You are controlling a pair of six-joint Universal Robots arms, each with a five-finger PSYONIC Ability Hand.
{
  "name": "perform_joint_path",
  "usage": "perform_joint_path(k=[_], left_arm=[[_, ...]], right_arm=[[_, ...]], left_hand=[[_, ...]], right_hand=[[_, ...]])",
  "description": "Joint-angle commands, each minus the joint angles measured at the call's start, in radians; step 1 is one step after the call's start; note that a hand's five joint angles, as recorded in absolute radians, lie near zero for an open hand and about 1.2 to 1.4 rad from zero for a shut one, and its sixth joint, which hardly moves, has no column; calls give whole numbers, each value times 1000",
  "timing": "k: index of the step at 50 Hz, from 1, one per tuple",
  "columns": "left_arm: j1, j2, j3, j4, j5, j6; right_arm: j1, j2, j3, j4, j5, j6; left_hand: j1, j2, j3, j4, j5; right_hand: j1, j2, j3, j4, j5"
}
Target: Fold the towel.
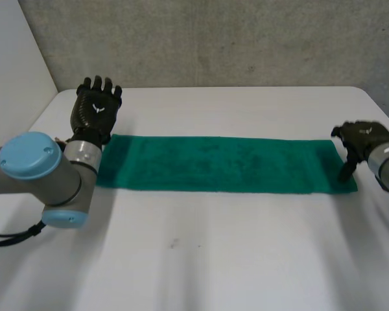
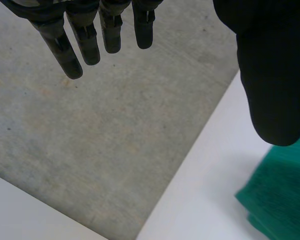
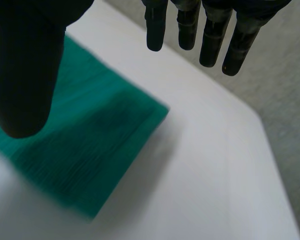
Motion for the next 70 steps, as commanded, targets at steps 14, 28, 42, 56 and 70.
perform_joint_path(k=[14,28,42,56,70], left_arm=[[-14,37,-85,-5,-2,-53],[0,97,-116,-18,-2,-83],[3,140,-141,-84,-3,-142],[-14,195,-148,-85,-34,-163],[-124,147,-70,-78,-36,-224]], right_arm=[[-88,90,72,-108,-11,-88],[-218,97,-49,-110,144,-235],[65,37,-178,-122,14,-251],[582,210,-307,-199,-184,-224],[658,313,-322,-202,-123,-200]], left_hand=[[-25,-27,-37,-26,-44],[-25,-27,-37,-26,-44],[-25,-27,-37,-26,-44],[-25,-27,-37,-26,-44],[-14,-16,-25,-14,-32]], right_hand=[[1184,1166,1174,1158,1145],[1184,1166,1174,1158,1145],[1184,1166,1174,1158,1145],[1184,1166,1174,1158,1145],[65,47,55,39,26]])
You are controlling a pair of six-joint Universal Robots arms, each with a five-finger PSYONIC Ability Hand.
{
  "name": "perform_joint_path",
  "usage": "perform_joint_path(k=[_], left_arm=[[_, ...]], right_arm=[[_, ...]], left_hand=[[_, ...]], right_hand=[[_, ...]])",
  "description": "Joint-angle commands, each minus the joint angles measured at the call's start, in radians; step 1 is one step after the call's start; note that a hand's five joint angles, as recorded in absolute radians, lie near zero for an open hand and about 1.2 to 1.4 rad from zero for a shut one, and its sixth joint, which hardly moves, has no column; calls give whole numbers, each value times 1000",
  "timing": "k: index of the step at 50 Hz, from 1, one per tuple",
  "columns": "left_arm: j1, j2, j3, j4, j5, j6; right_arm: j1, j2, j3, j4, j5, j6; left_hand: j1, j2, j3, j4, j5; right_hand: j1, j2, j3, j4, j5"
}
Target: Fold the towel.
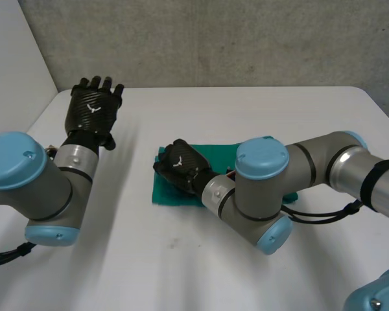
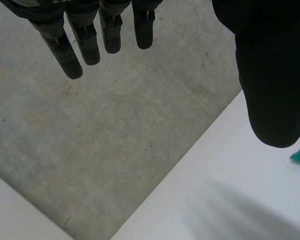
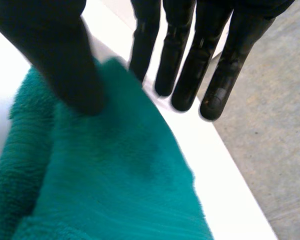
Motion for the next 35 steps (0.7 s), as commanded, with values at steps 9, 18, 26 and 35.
perform_joint_path(k=[9,18,26,35], left_arm=[[-184,-142,187,-20,6,-145],[-254,-343,379,-173,11,-174],[-248,-366,408,-313,-12,-176],[-201,-251,289,-385,-94,-179]], right_arm=[[-203,-229,195,76,291,323],[-401,-295,447,65,277,357],[-477,-283,487,9,271,311],[-441,-284,367,10,268,280]], left_hand=[[16,14,4,15,-3],[16,14,4,15,-3],[10,8,-2,9,-9],[-2,-4,-14,-2,-20]], right_hand=[[-499,-634,-659,-663,-684],[-466,-601,-626,-630,-651],[586,451,425,422,401],[723,588,562,559,537]])
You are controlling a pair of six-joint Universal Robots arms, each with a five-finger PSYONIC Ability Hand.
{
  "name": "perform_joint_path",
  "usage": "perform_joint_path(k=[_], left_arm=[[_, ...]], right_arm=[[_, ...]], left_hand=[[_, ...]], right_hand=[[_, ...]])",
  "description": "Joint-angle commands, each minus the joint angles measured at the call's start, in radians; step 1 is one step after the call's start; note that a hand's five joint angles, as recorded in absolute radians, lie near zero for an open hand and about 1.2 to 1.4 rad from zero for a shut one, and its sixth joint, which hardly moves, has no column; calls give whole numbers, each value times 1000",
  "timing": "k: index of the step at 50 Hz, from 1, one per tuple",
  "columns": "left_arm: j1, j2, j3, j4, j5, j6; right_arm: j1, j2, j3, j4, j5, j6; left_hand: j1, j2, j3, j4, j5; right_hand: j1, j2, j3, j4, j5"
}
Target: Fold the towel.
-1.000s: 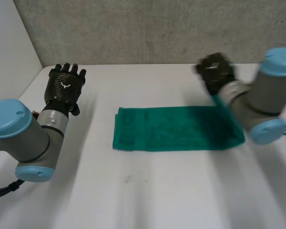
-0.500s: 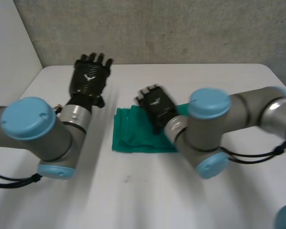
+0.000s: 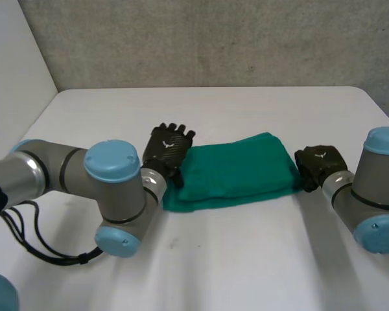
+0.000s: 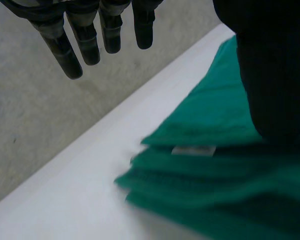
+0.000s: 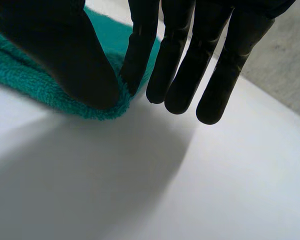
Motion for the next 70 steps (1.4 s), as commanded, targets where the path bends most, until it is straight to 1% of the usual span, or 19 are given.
perform_joint_path(k=[1,4,12,15,19,21,22,23,24,25,26,27,30,34,39,45,56,66,70], left_arm=[[47,113,-114,-46,-63,-3],[67,156,-156,-46,-67,-6],[150,263,-254,-45,-64,-11],[163,276,-266,-42,-63,-11],[168,279,-275,-39,-61,-12],[167,276,-274,-37,-58,-14],[165,276,-272,-34,-57,-15],[165,274,-268,-31,-57,-18],[163,273,-262,-29,-57,-23],[163,271,-257,-26,-57,-28],[153,267,-242,-23,-55,-43],[148,264,-229,-22,-55,-55],[130,256,-193,-20,-55,-100],[72,225,-128,-20,-57,-154],[24,228,-125,-26,-63,-161],[9,251,-166,-32,-63,-163],[12,264,-206,-31,-64,-166],[13,267,-216,-31,-67,-166],[16,270,-220,-29,-67,-166]], right_arm=[[58,-1,-111,9,-7,-11],[170,2,-151,8,-62,-1],[367,62,-208,11,-335,24],[399,94,-216,15,-366,30],[433,155,-251,26,-334,51],[430,158,-268,27,-276,59],[431,157,-273,27,-252,64],[431,157,-273,27,-251,64],[430,155,-274,26,-227,70],[425,143,-276,21,-178,88],[414,119,-274,21,-134,117],[414,119,-274,21,-133,117],[365,36,-247,21,-63,196],[290,-38,-214,24,5,237],[192,-39,-204,109,74,223],[138,-29,-161,205,78,174],[29,-20,14,41,43,29],[17,40,0,1,2,33],[19,42,-3,-5,-4,35]], left_hand=[[-2,-4,-14,-2,-20],[-2,-4,-14,-2,-20],[-5,-7,-16,-5,-23],[-8,-10,-19,-8,-26],[-8,-10,-19,-8,-26],[-8,-10,-19,-8,-26],[-8,-10,-19,-8,-26],[-8,-10,-19,-8,-26],[-8,-10,-19,-8,-26],[-8,-10,-19,-8,-26],[-8,-10,-19,-8,-26],[-5,-7,-17,-5,-23],[-2,-4,-14,-2,-20],[10,8,-2,10,-9],[10,8,-2,10,-9],[10,8,-2,10,-9],[10,8,-2,10,-9],[10,8,-2,10,-9],[13,11,1,12,-6]], right_hand=[[425,216,215,207,261],[425,216,215,207,261],[425,216,215,207,261],[425,216,215,207,261],[425,216,215,207,261],[377,167,167,159,213],[176,-34,-34,-42,12],[174,-36,-36,-44,10],[-33,-242,-242,-251,-197],[-366,-575,-576,-584,-530],[-524,-733,-733,-741,-687],[-525,-734,-735,-743,-689],[-572,-781,-782,-790,-736],[-660,-869,-869,-878,-823],[-640,-849,-849,-858,-803],[-543,-752,-752,-761,-707],[-323,-532,-532,-541,-487],[-53,-262,-262,-271,-217],[-105,-314,-315,-323,-269]])
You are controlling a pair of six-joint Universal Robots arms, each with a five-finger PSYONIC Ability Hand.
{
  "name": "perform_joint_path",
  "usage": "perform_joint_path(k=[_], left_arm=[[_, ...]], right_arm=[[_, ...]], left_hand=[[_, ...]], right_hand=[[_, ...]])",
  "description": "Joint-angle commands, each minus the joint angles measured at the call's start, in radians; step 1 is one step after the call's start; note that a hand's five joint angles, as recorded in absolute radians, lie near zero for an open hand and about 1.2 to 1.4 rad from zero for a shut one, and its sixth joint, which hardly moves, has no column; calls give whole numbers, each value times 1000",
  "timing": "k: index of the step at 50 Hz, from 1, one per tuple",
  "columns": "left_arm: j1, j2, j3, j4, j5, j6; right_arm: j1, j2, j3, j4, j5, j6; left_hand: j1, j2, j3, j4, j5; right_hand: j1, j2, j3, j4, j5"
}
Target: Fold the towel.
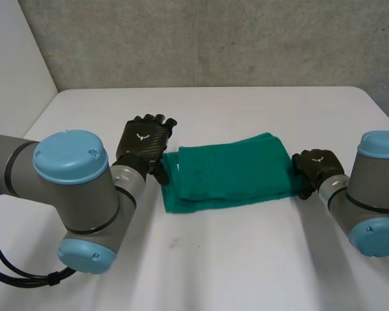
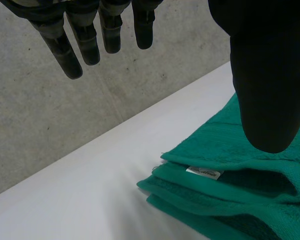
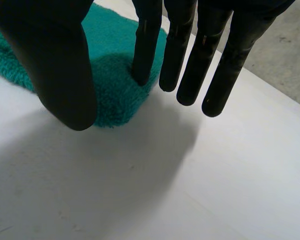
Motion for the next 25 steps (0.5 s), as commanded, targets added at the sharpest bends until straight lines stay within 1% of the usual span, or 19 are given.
perform_joint_path(k=[1,11,14,16,17,25], left_arm=[[5,4,-8,1,0,0],[2,7,-10,0,0,-2],[2,9,-11,0,0,0],[2,9,-11,0,0,0],[2,9,-11,0,0,0],[8,15,-11,0,0,-2]], right_arm=[[2,26,-15,-10,-30,9],[5,24,-21,-14,-35,35],[4,27,-32,-19,-33,35],[2,41,-42,-21,-29,35],[4,47,-45,-22,-24,35],[17,49,-107,-36,-4,4]], left_hand=[[13,11,1,12,-6],[13,11,1,12,-6],[13,11,1,12,-6],[13,11,1,12,-6],[13,11,1,12,-6],[13,11,1,12,-6]], right_hand=[[210,103,104,105,138],[221,115,116,117,149],[306,199,201,201,234],[666,559,560,561,594],[754,647,648,649,682],[755,648,649,650,683]])
